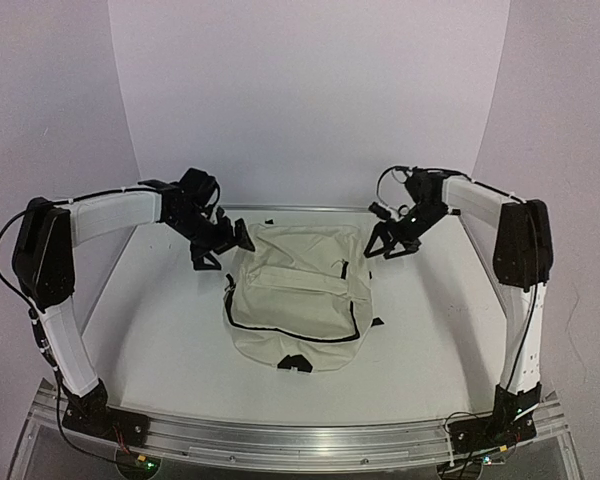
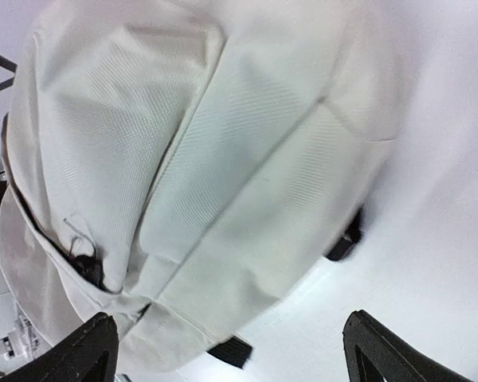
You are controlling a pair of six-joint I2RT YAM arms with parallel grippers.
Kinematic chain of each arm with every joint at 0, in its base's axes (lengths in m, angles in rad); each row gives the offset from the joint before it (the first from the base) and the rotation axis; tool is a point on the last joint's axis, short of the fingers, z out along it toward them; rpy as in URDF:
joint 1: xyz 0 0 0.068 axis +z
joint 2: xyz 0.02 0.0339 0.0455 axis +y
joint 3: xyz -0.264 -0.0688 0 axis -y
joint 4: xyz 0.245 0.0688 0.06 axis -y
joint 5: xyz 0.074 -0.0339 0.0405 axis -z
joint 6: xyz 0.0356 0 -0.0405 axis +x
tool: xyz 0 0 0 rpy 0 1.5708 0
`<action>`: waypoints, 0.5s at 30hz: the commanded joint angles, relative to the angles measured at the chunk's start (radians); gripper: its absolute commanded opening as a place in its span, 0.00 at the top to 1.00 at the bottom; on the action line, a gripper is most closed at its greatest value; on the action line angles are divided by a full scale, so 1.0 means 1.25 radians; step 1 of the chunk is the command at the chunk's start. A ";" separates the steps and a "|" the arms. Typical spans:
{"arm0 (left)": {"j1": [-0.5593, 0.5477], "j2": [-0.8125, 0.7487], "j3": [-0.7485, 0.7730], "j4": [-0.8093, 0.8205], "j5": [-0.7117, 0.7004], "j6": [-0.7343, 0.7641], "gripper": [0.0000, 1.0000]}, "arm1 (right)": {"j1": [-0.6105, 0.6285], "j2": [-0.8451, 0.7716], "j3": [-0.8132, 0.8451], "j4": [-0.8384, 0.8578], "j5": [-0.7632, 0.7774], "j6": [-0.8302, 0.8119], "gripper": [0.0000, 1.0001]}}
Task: Pack the student bag
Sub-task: Adjust the student bag at the center of the board, then reset both arms
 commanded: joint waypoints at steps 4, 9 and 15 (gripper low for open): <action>0.110 -0.113 0.229 -0.194 -0.046 0.108 0.00 | -0.040 -0.284 -0.020 0.050 0.183 -0.059 0.02; 0.149 -0.197 0.214 -0.220 -0.103 0.148 0.00 | -0.041 -0.444 -0.145 0.161 0.299 -0.035 0.02; 0.150 -0.335 -0.019 -0.204 -0.149 0.107 0.00 | -0.043 -0.557 -0.375 0.213 0.370 0.043 0.02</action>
